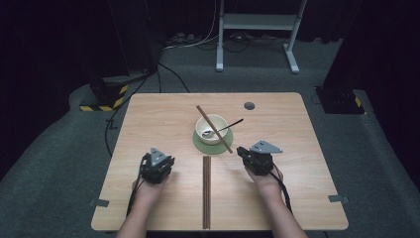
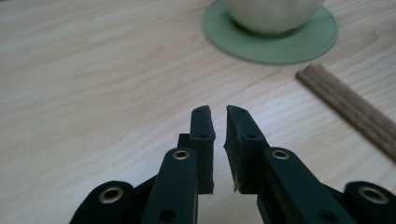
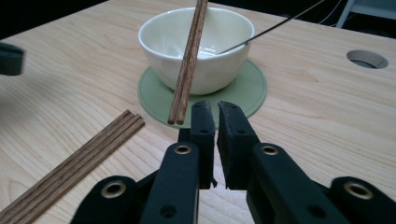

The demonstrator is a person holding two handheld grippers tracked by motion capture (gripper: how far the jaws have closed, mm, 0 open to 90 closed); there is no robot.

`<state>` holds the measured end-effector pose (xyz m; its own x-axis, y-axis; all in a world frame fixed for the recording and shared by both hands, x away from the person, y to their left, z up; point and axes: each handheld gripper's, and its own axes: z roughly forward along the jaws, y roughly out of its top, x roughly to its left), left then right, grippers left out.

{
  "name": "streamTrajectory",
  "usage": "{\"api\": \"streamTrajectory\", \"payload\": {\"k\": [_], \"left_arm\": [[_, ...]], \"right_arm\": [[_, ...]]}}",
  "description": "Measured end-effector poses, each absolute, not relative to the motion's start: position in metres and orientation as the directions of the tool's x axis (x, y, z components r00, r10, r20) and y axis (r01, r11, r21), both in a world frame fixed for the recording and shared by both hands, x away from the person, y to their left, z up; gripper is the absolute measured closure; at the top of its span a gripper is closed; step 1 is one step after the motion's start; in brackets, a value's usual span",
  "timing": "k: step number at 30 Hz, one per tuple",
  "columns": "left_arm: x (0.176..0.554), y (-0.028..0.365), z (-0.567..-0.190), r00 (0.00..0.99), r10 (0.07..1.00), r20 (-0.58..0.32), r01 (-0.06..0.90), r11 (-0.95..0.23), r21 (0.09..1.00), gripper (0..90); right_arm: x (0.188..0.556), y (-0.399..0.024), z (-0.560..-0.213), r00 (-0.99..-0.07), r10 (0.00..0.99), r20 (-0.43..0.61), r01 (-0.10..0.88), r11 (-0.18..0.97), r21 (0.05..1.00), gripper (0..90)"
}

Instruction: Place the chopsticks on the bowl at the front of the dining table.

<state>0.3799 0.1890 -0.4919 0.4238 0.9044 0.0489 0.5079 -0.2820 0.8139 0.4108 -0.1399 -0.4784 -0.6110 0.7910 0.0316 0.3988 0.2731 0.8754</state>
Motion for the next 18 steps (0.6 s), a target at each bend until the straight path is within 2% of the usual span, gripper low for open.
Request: {"api": "streamTrajectory", "payload": {"k": [5,8,11,18], "left_arm": [[0.399,0.148,-0.489,0.461,0.887,0.003,0.498,-0.261,0.827,78.8],[0.409,0.130,-0.490,0.478,0.878,0.027,0.485,-0.290,0.825,77.5],[0.416,0.119,-0.493,0.478,0.878,0.038,0.486,-0.300,0.821,76.8],[0.423,0.098,-0.489,0.478,0.878,0.029,0.454,-0.275,0.847,76.2]], "right_arm": [[0.411,-0.136,-0.482,-0.612,0.790,0.031,0.398,0.274,0.876,81.6],[0.412,-0.133,-0.487,-0.603,0.798,0.024,0.400,0.276,0.874,80.5],[0.416,-0.134,-0.491,-0.600,0.798,0.062,0.419,0.247,0.874,80.7],[0.415,-0.133,-0.491,-0.605,0.795,0.039,0.399,0.260,0.879,80.7]]}}
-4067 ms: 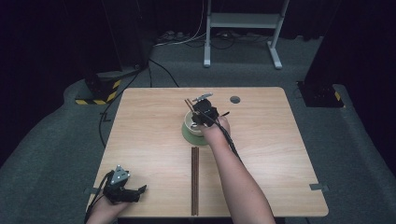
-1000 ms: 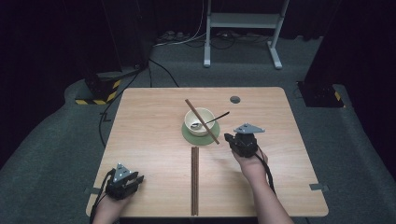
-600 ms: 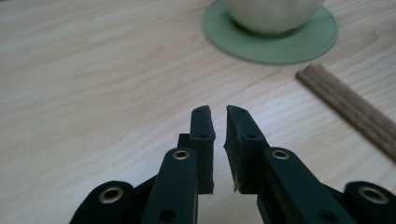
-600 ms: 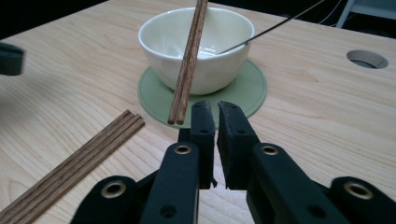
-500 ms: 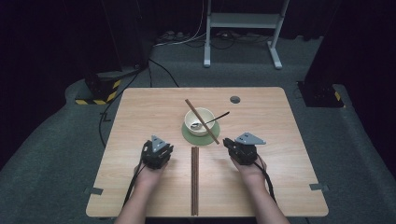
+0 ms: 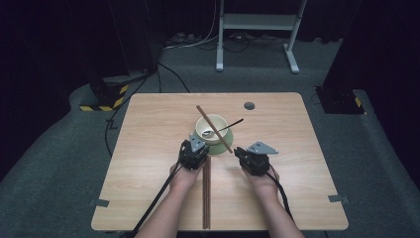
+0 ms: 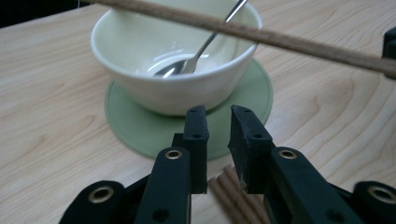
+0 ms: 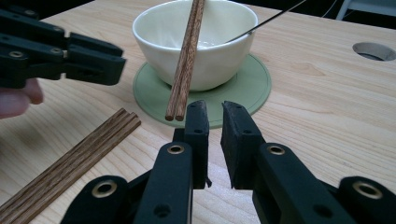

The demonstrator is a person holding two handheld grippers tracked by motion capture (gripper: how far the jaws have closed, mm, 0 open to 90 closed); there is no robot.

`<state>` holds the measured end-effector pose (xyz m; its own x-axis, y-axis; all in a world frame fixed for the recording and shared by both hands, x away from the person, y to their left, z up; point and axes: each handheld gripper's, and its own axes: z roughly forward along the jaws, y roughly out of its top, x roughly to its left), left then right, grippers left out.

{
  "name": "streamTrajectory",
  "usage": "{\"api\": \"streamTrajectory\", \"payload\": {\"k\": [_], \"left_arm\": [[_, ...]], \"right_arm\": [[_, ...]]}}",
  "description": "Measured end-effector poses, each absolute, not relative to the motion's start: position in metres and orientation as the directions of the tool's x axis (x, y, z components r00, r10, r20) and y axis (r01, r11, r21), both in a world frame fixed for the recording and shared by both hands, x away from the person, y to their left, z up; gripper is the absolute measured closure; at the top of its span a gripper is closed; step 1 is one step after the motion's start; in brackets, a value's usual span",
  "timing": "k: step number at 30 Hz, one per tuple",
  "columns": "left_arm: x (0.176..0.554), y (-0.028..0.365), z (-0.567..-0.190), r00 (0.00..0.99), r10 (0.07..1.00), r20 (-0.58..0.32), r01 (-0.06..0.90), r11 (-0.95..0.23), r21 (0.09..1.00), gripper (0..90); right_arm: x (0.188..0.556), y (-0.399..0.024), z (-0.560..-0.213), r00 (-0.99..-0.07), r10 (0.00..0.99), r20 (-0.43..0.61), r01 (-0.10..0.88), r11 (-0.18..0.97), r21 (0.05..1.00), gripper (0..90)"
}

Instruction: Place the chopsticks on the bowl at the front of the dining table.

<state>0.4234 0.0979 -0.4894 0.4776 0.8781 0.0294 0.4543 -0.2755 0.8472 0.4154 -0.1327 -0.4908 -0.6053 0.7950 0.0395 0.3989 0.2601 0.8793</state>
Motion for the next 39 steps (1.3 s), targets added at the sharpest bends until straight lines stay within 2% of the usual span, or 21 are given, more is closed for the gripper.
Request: {"api": "streamTrajectory", "payload": {"k": [10,39], "left_arm": [[0.427,0.077,-0.485,0.457,0.889,0.013,0.433,-0.236,0.870,76.1],[0.425,0.097,-0.486,0.456,0.890,0.013,0.440,-0.238,0.866,74.8]], "right_arm": [[0.409,-0.122,-0.491,-0.632,0.775,0.029,0.391,0.287,0.875,81.1],[0.398,-0.089,-0.489,-0.693,0.721,0.028,0.359,0.311,0.880,81.1]]}}
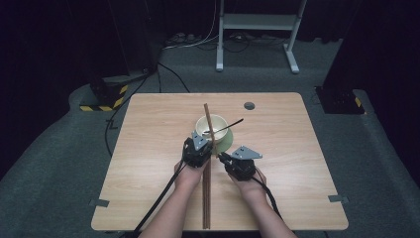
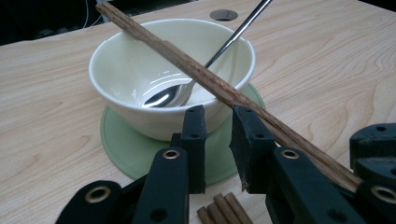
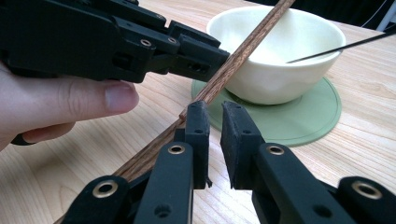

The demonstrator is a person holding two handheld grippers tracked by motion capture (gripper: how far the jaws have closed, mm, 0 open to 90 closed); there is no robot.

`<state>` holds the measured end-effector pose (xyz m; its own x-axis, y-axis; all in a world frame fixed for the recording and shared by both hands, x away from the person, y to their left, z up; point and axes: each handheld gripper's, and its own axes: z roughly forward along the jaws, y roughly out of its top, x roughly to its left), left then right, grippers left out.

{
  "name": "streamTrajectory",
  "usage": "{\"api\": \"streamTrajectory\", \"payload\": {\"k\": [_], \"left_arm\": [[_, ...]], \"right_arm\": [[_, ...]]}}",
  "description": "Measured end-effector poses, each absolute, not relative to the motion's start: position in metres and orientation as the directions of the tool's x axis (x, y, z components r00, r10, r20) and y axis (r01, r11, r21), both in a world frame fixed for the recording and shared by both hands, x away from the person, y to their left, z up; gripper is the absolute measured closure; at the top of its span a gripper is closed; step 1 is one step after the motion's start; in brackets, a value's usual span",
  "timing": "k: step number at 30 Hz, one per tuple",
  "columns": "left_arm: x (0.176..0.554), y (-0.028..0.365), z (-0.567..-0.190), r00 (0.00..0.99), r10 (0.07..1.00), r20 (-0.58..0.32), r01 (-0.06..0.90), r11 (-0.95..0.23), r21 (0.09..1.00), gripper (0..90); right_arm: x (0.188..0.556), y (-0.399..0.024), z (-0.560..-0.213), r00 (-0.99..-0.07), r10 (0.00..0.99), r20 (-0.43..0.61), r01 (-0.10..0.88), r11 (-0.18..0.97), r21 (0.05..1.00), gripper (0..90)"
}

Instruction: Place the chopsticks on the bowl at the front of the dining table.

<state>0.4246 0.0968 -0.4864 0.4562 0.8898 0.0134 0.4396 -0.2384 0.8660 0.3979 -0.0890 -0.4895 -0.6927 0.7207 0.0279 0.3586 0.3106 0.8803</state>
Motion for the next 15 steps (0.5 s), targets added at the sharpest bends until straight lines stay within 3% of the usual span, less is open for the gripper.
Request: {"api": "streamTrajectory", "payload": {"k": [15], "left_arm": [[0.424,0.107,-0.487,0.439,0.898,-0.018,0.445,-0.200,0.873,74.9]], "right_arm": [[0.399,-0.076,-0.491,-0.702,0.712,0.020,0.353,0.323,0.878,80.3]]}}
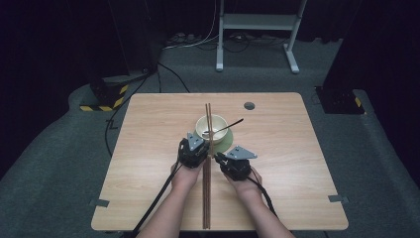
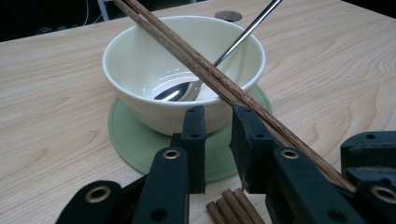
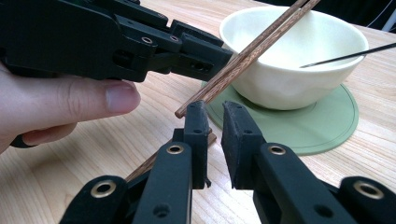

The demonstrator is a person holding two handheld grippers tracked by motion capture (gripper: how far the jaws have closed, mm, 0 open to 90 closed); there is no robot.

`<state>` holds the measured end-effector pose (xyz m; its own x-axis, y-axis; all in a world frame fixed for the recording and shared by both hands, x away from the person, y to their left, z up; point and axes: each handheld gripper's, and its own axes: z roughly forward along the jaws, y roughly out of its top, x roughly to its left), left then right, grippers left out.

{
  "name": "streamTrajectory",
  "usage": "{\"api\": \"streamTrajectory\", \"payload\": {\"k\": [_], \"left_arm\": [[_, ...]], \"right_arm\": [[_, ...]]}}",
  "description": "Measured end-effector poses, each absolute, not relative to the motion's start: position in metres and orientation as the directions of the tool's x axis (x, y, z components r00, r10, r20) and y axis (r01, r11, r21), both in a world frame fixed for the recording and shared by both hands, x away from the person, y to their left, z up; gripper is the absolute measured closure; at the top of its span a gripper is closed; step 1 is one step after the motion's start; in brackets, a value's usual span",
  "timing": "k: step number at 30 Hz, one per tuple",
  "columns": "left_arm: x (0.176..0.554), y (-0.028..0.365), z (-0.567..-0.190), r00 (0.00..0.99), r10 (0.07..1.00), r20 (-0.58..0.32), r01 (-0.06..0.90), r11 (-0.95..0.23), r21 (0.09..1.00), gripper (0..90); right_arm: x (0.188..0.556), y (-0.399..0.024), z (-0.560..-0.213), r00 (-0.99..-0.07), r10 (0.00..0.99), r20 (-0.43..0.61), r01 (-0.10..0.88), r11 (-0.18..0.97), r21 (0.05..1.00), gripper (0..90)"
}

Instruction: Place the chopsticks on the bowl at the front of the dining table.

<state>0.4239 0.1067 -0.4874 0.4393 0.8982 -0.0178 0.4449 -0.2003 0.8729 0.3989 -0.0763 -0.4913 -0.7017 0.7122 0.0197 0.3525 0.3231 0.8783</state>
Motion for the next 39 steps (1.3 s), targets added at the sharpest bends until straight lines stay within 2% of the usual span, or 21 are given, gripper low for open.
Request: {"api": "streamTrajectory", "payload": {"k": [13,15,19,24,39], "left_arm": [[0.428,0.113,-0.488,0.453,0.891,-0.016,0.436,-0.206,0.876,75.1],[0.429,0.114,-0.488,0.454,0.891,-0.021,0.438,-0.202,0.876,75.3],[0.430,0.112,-0.491,0.461,0.887,-0.031,0.441,-0.198,0.875,75.8],[0.431,0.111,-0.492,0.461,0.885,-0.062,0.440,-0.167,0.882,75.8],[0.433,0.111,-0.493,0.461,0.885,-0.069,0.439,-0.159,0.884,76.1]], "right_arm": [[0.406,-0.077,-0.483,-0.671,0.741,0.007,0.346,0.305,0.887,80.0],[0.413,-0.079,-0.478,-0.664,0.748,0.023,0.346,0.280,0.896,82.7],[0.426,-0.070,-0.480,-0.663,0.748,0.014,0.361,0.304,0.882,87.2],[0.436,-0.068,-0.488,-0.653,0.757,0.034,0.399,0.306,0.864,87.3],[0.435,-0.064,-0.490,-0.664,0.747,0.020,0.383,0.318,0.867,87.2]]}}
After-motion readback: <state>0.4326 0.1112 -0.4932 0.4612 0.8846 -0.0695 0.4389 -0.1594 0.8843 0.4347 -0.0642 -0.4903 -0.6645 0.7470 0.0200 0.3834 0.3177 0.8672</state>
